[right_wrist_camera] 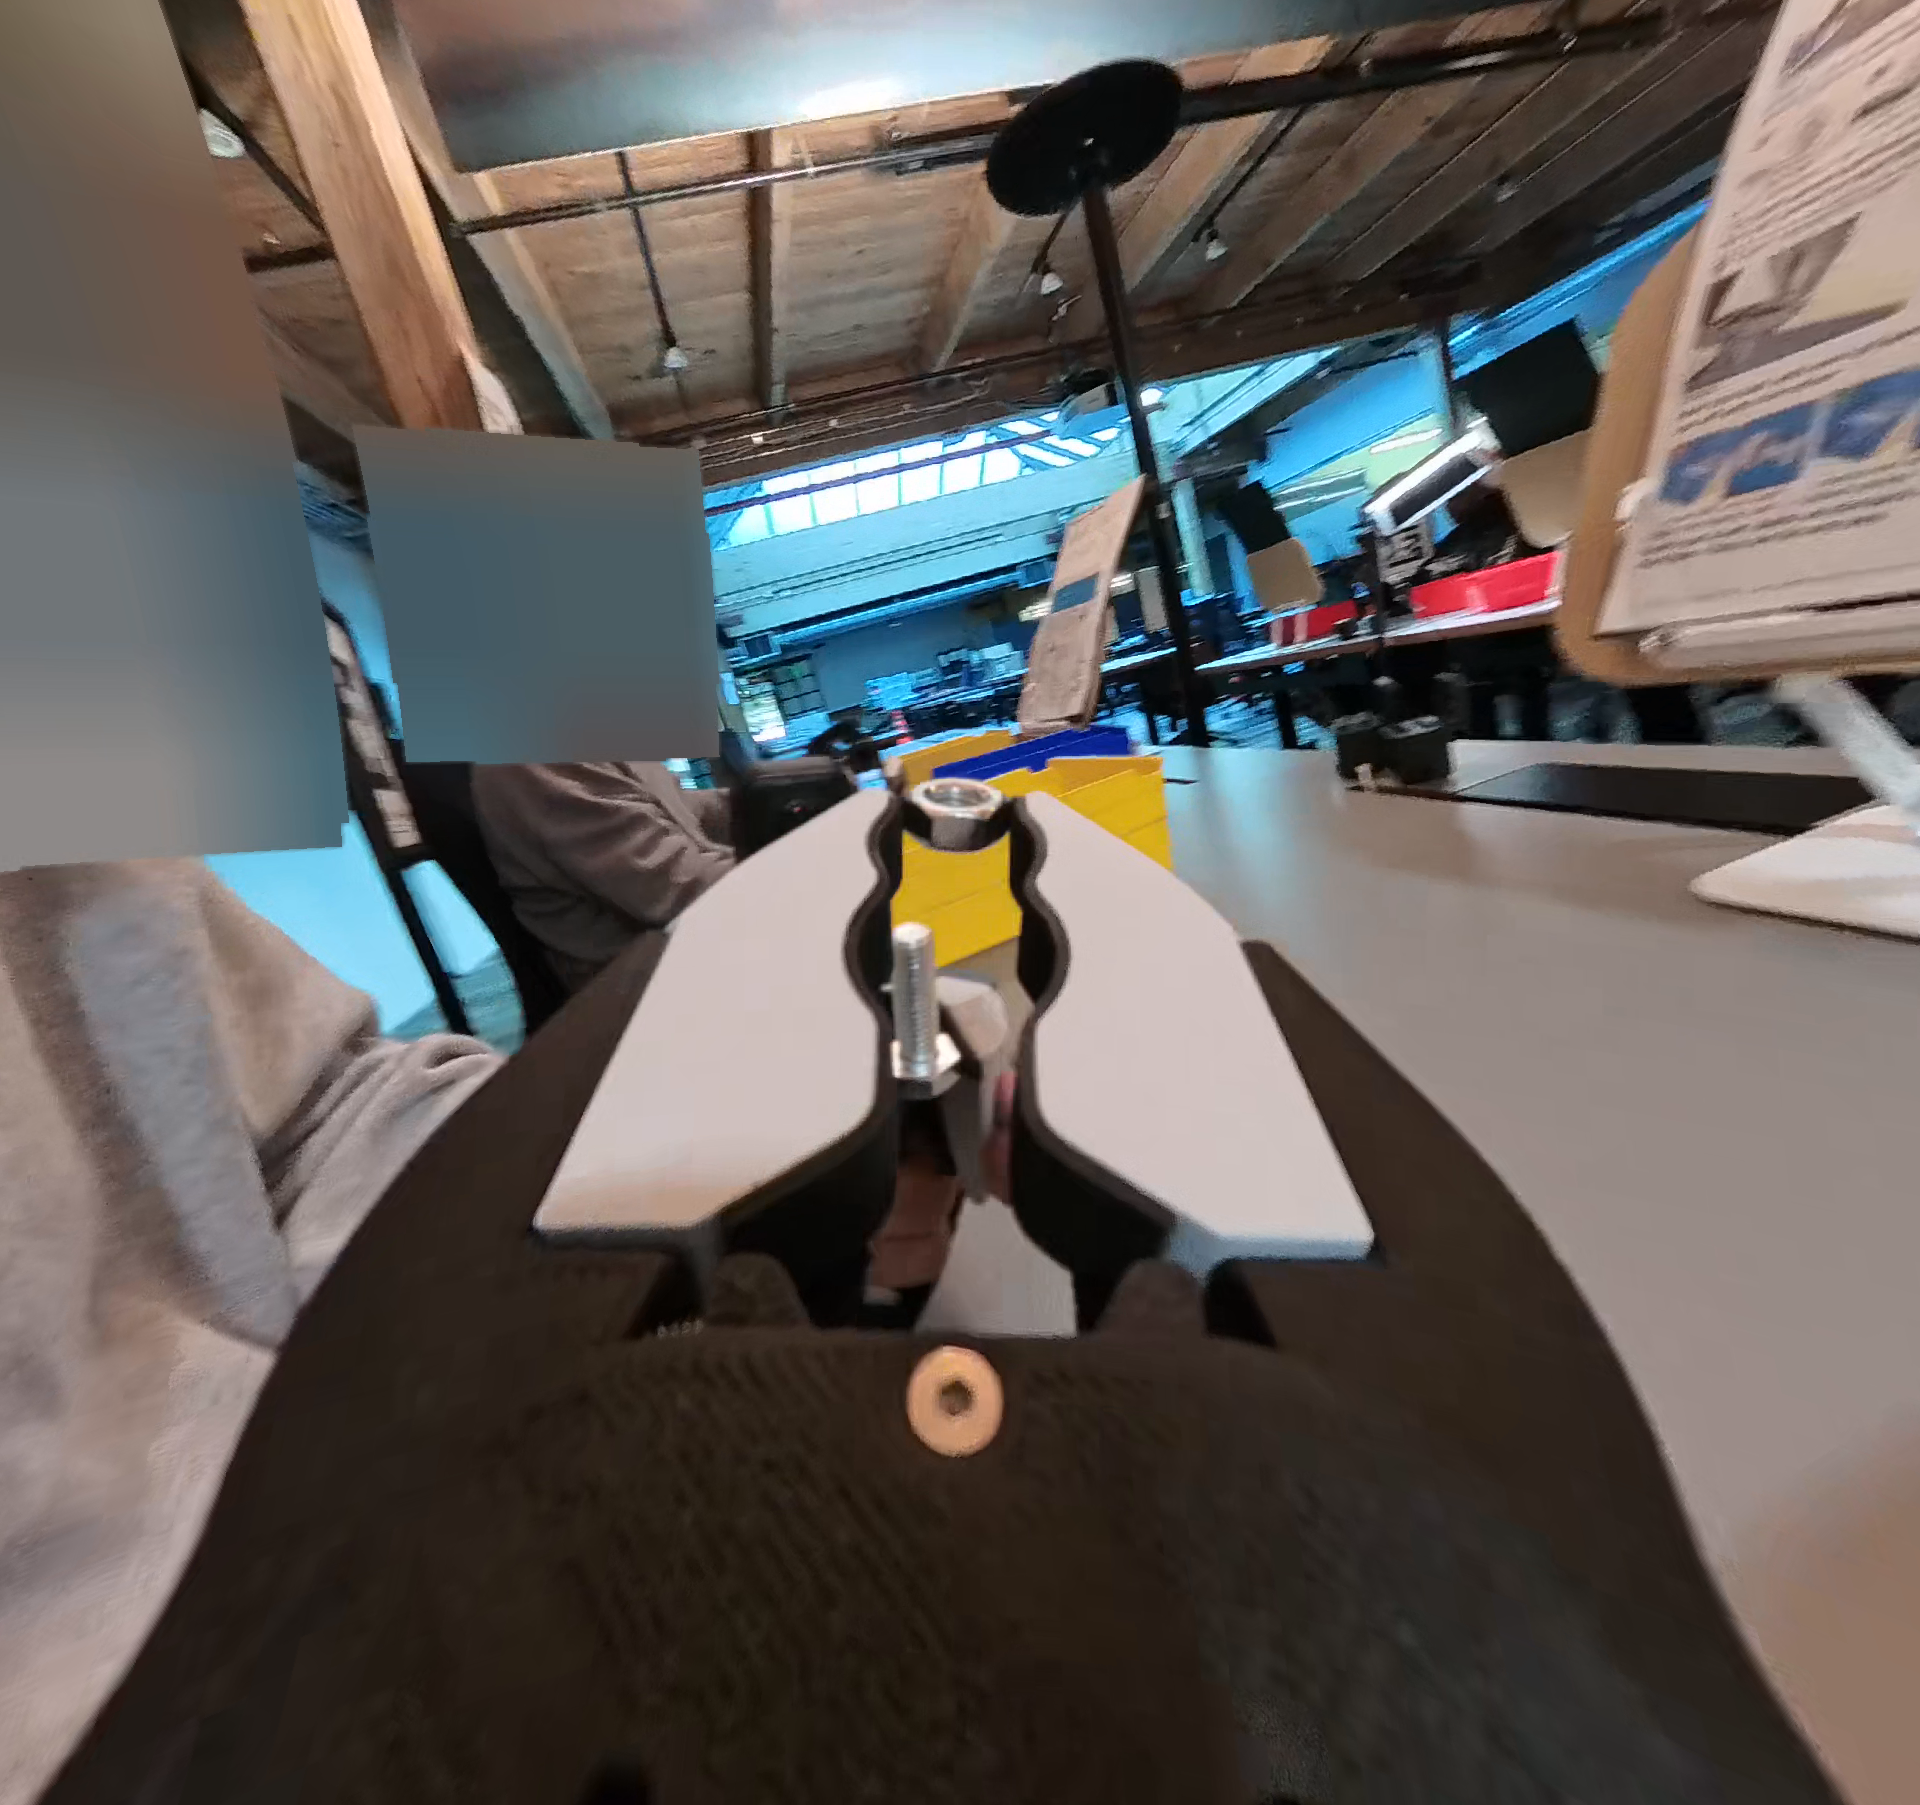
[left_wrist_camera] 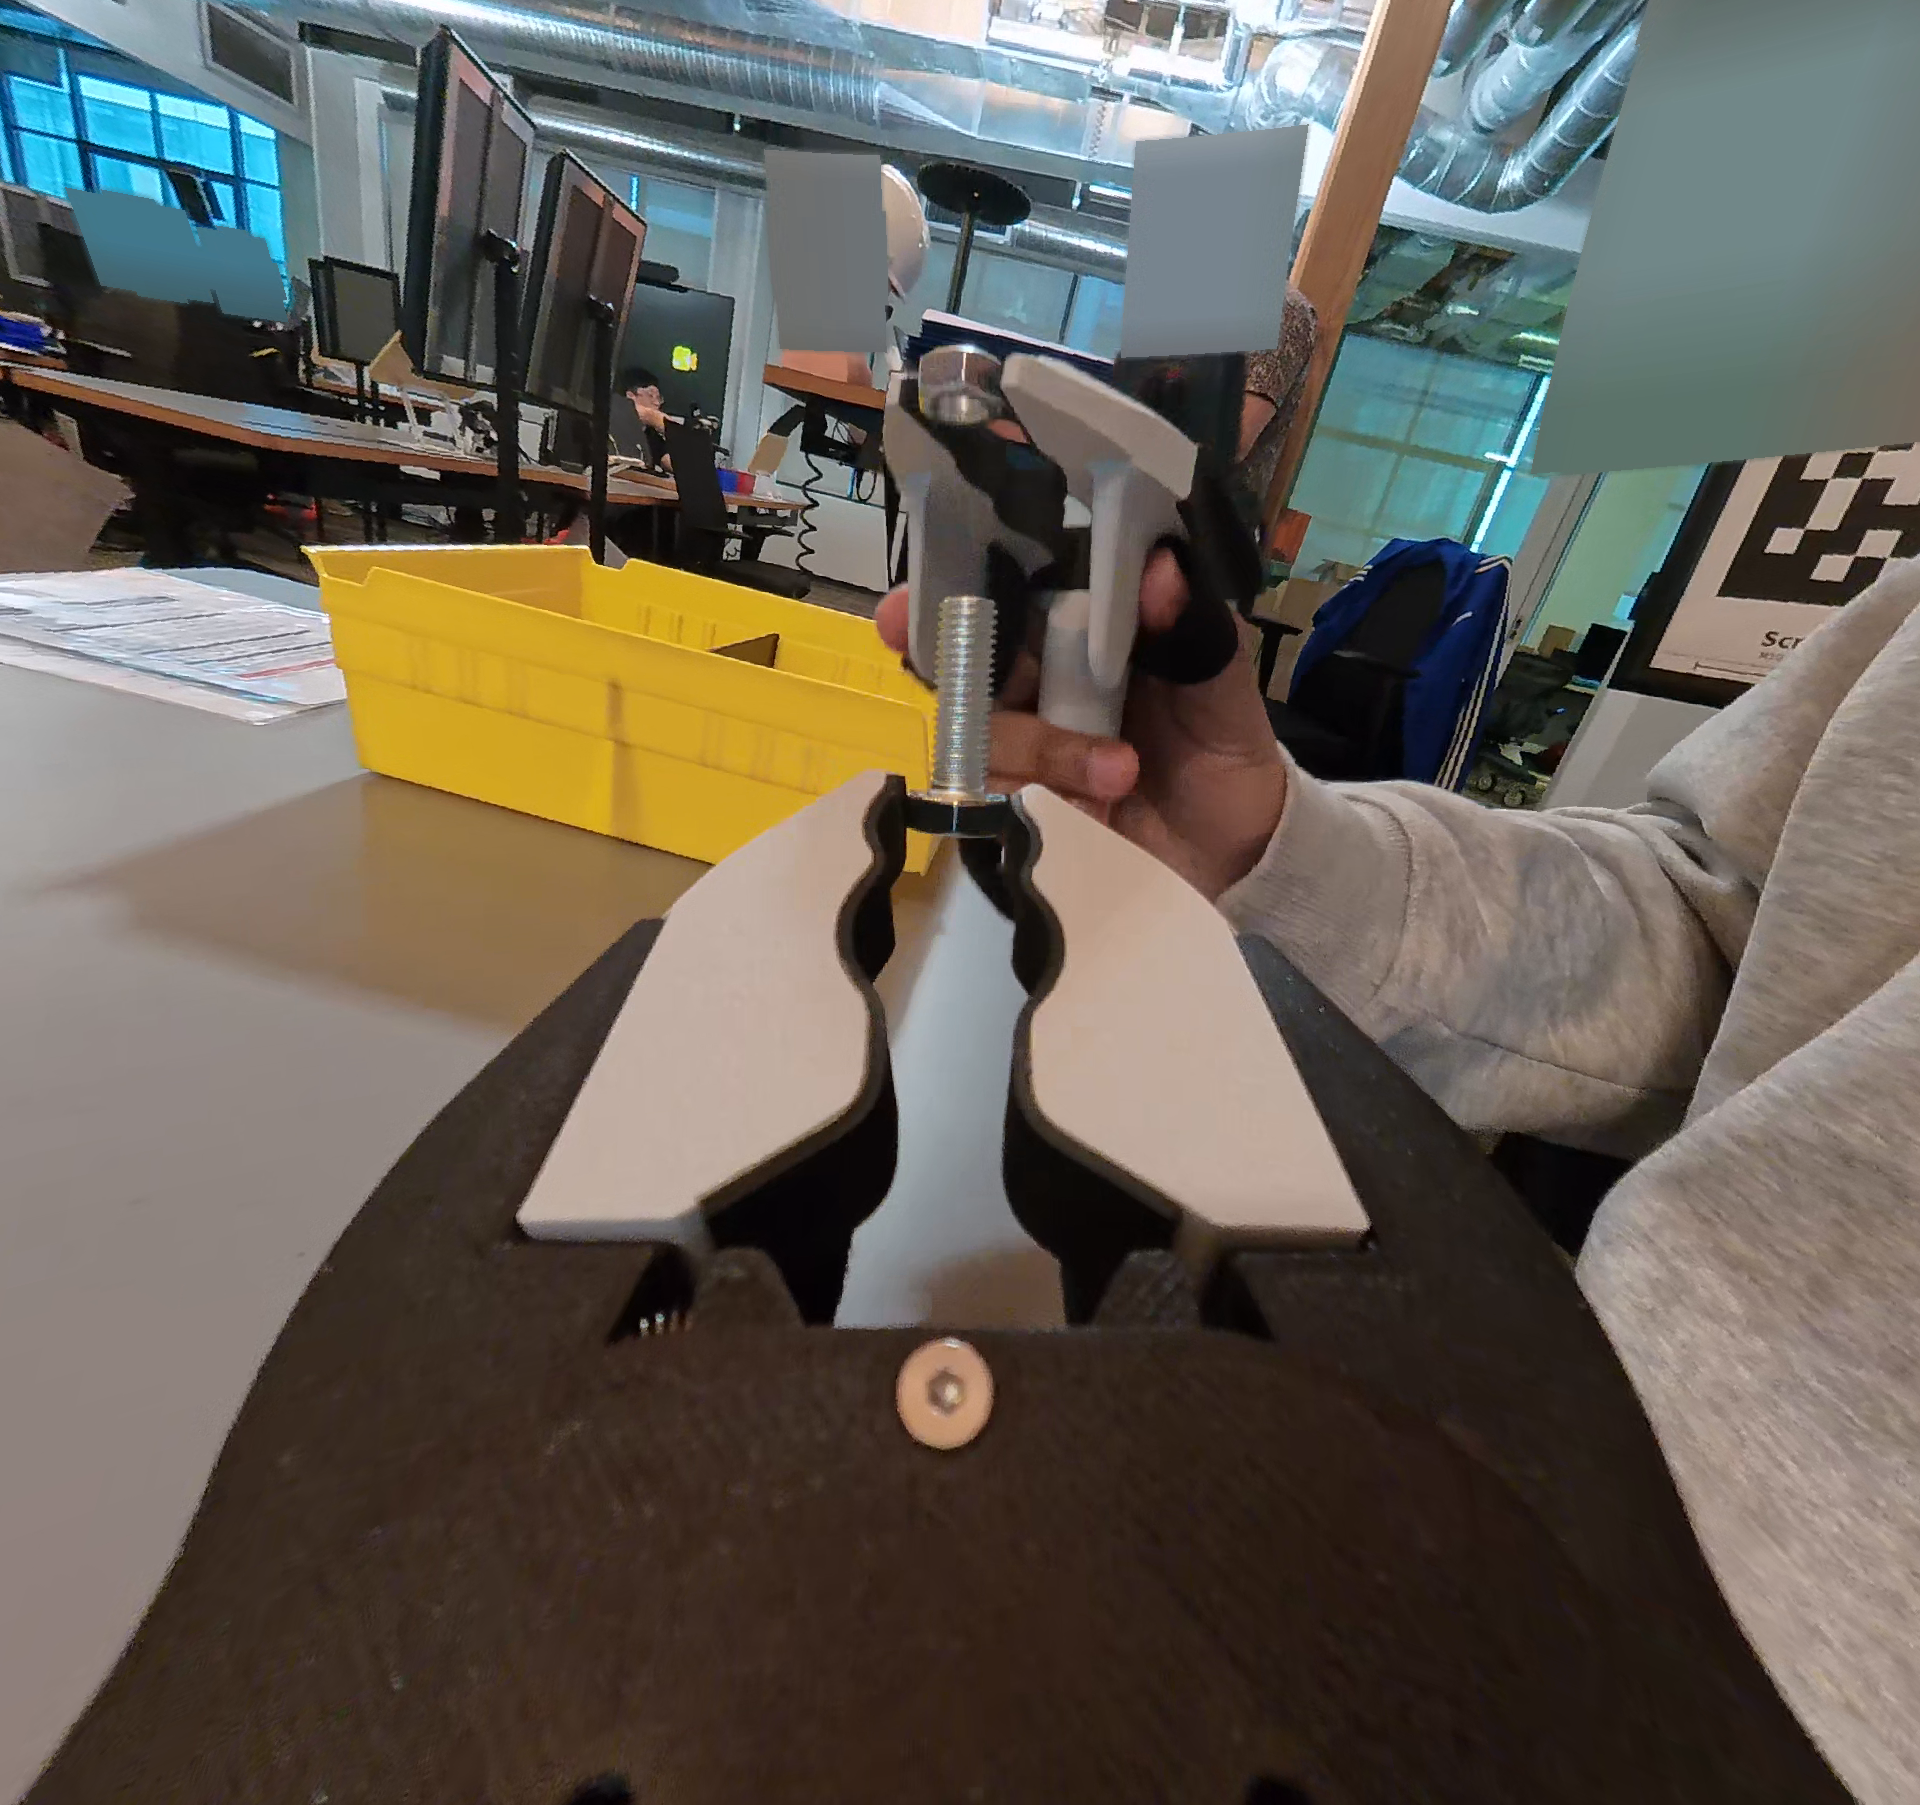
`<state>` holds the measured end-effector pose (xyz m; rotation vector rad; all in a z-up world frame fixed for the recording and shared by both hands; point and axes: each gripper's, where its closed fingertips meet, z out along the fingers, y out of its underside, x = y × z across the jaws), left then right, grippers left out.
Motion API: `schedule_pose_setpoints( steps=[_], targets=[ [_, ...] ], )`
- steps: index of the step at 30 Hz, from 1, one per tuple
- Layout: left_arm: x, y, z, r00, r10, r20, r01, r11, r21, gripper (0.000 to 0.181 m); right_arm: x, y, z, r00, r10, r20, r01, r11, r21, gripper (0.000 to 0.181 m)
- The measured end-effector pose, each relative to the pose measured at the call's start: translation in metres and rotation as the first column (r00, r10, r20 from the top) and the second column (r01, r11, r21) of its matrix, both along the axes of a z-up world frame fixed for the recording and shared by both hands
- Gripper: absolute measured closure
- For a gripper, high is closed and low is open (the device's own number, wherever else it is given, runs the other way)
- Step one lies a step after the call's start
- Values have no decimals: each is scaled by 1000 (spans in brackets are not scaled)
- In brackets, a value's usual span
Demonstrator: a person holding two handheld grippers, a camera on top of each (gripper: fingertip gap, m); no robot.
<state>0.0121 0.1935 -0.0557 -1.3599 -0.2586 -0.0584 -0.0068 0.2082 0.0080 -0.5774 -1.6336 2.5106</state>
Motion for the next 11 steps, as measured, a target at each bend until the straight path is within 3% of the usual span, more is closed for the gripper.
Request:
schedule_pose_setpoints(
  steps=[5, 8, 11],
  targets=[
    [-5, -3, 0, 1000, 18, 18, -18, 1000, 5, 163, -15, 62, 27, 938, -317, -142, 337, 930, 150, 162],
    [-7, -3, -1, 999, 23, 26, -24, 1000, 7, 162, -33, 133, 34, 813, -549, -195, 583, 774, 249, 162],
    [-7, -2, -2, 999, 23, 30, -23, 1000, 1, 162, -57, 210, -2, 675, -727, -129, 695, 566, 443, 162]
  ],
)
